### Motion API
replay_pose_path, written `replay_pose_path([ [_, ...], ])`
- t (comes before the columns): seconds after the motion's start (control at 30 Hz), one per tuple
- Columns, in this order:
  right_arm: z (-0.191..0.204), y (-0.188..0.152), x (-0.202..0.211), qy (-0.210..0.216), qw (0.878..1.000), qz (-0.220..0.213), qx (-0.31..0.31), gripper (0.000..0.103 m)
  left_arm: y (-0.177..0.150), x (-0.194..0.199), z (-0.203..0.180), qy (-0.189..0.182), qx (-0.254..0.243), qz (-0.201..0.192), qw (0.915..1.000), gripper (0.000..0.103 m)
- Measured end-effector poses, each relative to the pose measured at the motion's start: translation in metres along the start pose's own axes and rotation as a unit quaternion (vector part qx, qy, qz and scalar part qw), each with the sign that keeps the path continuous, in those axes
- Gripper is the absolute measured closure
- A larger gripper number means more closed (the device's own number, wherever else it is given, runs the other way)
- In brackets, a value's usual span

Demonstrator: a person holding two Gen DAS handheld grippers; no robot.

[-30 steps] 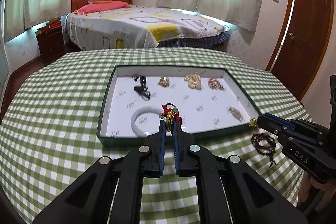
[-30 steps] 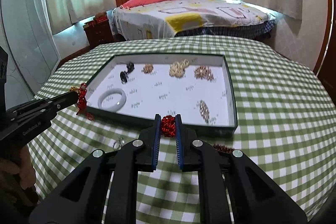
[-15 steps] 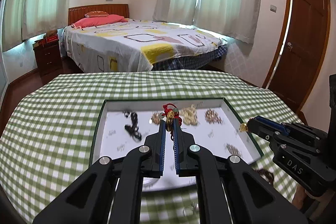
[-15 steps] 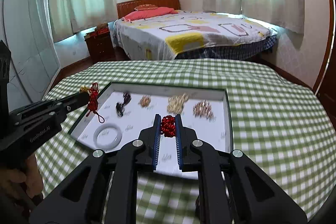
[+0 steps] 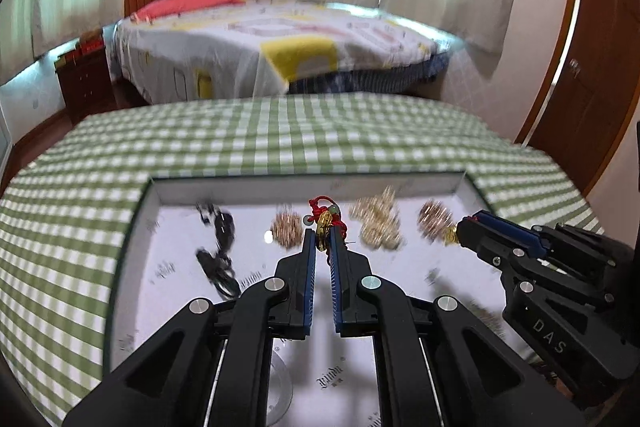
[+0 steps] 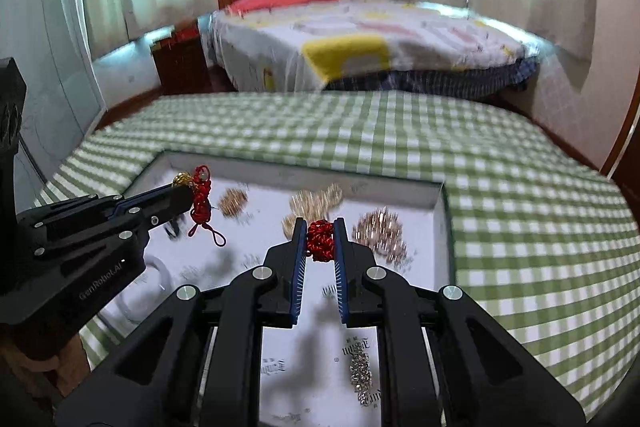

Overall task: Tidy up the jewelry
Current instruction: 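Lift and carry the pendant and red knot charm into the tray with both tools, then open both tools to release the pendant and charm in the tray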

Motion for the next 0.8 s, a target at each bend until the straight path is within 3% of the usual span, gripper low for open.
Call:
replay_pose_path([
  [0.27,-0.008,-0.015,-0.024,0.0,0.999,0.041,-0.013,0.089,-0.019,-0.028,0.003,0.02,-0.002,0.05,0.9986,0.095],
  [0.63,-0.01,-0.019,-0.031,0.002,0.999,0.048,-0.021,0.087,-0.02,-0.029,-0.002,0.021,-0.009,0.062,0.9978,0.095],
  [0.67,-0.01,-0.02,-0.031,0.002,0.999,0.048,-0.021,0.086,-0.02,-0.029,-0.003,0.022,-0.011,0.063,0.9977,0.095],
  [0.77,-0.011,-0.019,-0.029,0.001,0.999,0.043,-0.022,0.069,-0.019,-0.03,-0.004,0.025,-0.016,0.064,0.9975,0.09],
  [0.8,-0.01,-0.019,-0.028,0.0,0.999,0.042,-0.021,0.069,-0.017,-0.03,-0.005,0.026,-0.017,0.065,0.9974,0.085],
])
Point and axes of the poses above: each gripper's, at about its wrist camera, not at the fingertips, and x roughly against the way its jaws point, z to its left, y to its top, the point moved 4 cm from there along -x, roughly the way its jaws point, and after that the axes turned 10 degrees about y, right-handed, at the moved point
